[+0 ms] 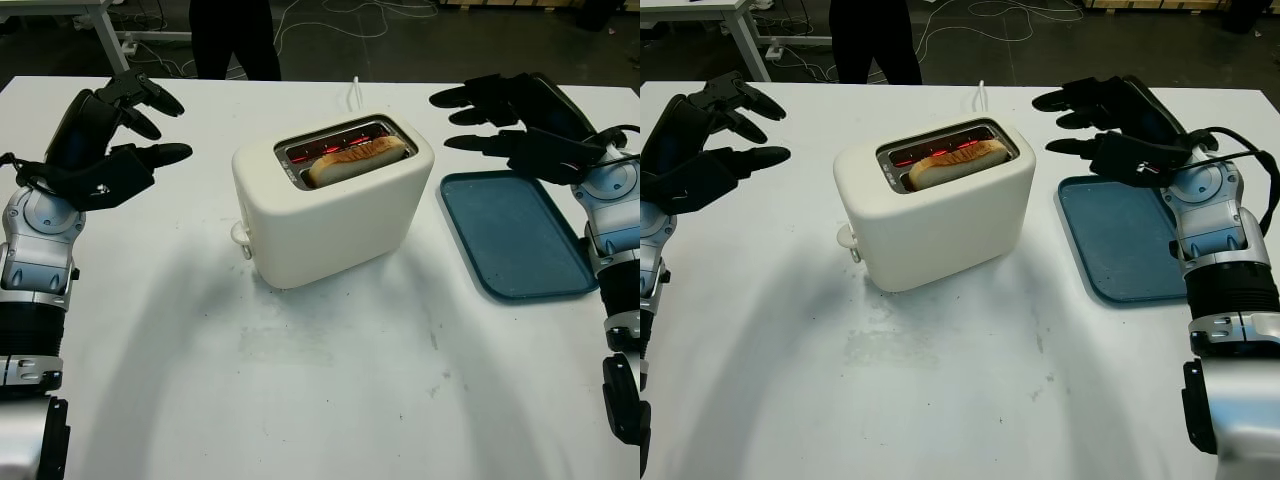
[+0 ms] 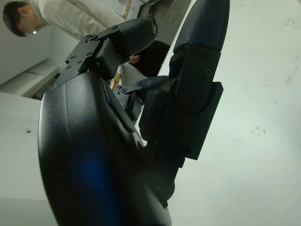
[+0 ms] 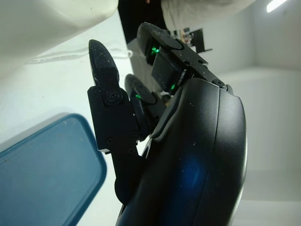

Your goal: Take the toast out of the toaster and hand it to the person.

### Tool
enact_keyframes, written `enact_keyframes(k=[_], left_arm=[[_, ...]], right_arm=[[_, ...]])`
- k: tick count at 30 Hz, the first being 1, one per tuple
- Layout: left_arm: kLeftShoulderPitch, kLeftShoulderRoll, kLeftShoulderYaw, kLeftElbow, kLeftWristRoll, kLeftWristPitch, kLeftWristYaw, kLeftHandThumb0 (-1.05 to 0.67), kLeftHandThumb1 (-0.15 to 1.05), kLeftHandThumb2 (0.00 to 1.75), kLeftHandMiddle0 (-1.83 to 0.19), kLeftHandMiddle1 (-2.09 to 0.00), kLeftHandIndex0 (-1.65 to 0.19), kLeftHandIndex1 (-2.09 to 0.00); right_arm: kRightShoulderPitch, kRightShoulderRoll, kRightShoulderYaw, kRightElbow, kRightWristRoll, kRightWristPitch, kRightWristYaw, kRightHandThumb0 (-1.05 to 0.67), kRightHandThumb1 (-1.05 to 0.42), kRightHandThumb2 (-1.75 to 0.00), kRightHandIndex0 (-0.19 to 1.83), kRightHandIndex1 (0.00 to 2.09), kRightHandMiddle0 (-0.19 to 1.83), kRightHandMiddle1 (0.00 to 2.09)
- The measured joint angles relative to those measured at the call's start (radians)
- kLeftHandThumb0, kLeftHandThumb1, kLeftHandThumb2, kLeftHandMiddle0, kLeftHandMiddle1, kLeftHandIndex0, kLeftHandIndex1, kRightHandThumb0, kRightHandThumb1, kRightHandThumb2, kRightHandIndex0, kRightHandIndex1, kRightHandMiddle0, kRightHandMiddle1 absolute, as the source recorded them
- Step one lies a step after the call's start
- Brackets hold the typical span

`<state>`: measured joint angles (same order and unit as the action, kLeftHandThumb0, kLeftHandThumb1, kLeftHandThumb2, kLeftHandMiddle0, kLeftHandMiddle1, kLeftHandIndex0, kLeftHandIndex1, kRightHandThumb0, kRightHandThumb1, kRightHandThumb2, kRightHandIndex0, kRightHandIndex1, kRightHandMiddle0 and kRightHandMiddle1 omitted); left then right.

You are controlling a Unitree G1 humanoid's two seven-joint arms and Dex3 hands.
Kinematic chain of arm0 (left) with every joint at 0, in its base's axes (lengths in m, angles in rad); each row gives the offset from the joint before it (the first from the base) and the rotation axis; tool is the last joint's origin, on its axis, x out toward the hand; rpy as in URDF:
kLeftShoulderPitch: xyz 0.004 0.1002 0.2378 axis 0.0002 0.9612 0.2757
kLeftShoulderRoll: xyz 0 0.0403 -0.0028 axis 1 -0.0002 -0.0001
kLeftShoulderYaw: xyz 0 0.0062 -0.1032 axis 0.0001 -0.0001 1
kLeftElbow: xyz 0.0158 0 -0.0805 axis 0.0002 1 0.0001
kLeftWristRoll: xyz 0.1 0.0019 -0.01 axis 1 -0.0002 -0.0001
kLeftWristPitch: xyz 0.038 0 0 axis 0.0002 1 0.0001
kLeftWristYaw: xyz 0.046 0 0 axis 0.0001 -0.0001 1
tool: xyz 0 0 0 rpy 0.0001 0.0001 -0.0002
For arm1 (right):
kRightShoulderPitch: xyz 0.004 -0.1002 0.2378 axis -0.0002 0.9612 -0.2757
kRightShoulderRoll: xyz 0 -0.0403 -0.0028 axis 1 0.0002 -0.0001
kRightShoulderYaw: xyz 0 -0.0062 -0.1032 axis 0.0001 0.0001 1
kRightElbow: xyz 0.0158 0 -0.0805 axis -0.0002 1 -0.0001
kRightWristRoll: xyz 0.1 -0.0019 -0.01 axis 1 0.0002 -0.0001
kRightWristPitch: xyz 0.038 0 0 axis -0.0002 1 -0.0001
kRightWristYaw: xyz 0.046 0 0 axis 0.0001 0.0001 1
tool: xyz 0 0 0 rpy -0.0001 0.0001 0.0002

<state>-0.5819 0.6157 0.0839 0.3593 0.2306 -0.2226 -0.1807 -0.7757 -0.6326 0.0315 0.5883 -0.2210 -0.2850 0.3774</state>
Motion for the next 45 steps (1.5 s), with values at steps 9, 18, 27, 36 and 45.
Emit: enact_keyframes(k=[9, 18, 27, 36, 45], left_arm=[[0.000, -0.003, 0.000, 0.003, -0.001, 0.001, 0.000, -0.95, 0.92, 0.10, -0.42, -1.34, -0.36, -1.21], [0.000, -0.003, 0.001, 0.007, -0.004, -0.007, 0.000, -0.92, 0.90, 0.08, -0.42, -1.34, -0.36, -1.23], [0.000, -0.003, 0.001, -0.003, -0.018, -0.007, 0.000, -0.87, 0.89, 0.05, -0.43, -1.35, -0.37, -1.23], [0.000, -0.003, 0.001, -0.004, -0.017, -0.008, 0.000, -0.89, 0.91, 0.04, -0.43, -1.36, -0.36, -1.23], [0.000, -0.003, 0.001, -0.001, -0.017, -0.009, 0.001, -0.91, 0.92, 0.04, -0.42, -1.35, -0.35, -1.23]], right_arm=[[0.000, 0.000, 0.000, 0.003, -0.001, 0.000, 0.000, -0.40, -0.92, -0.02, 0.80, 0.00, 0.74, 0.00], [0.000, 0.000, 0.000, 0.000, -0.002, 0.000, -0.003, -0.44, -0.92, -0.02, 0.82, 0.01, 0.76, 0.01], [0.000, 0.000, -0.001, 0.000, 0.006, 0.000, -0.008, -0.43, -0.92, 0.00, 0.82, 0.01, 0.76, 0.00], [0.000, 0.000, -0.001, -0.007, 0.006, 0.001, -0.008, -0.42, -0.92, -0.01, 0.82, 0.01, 0.75, 0.00], [0.000, 0.000, -0.001, -0.019, 0.007, 0.010, -0.008, -0.40, -0.92, -0.01, 0.81, 0.00, 0.75, 0.00]])
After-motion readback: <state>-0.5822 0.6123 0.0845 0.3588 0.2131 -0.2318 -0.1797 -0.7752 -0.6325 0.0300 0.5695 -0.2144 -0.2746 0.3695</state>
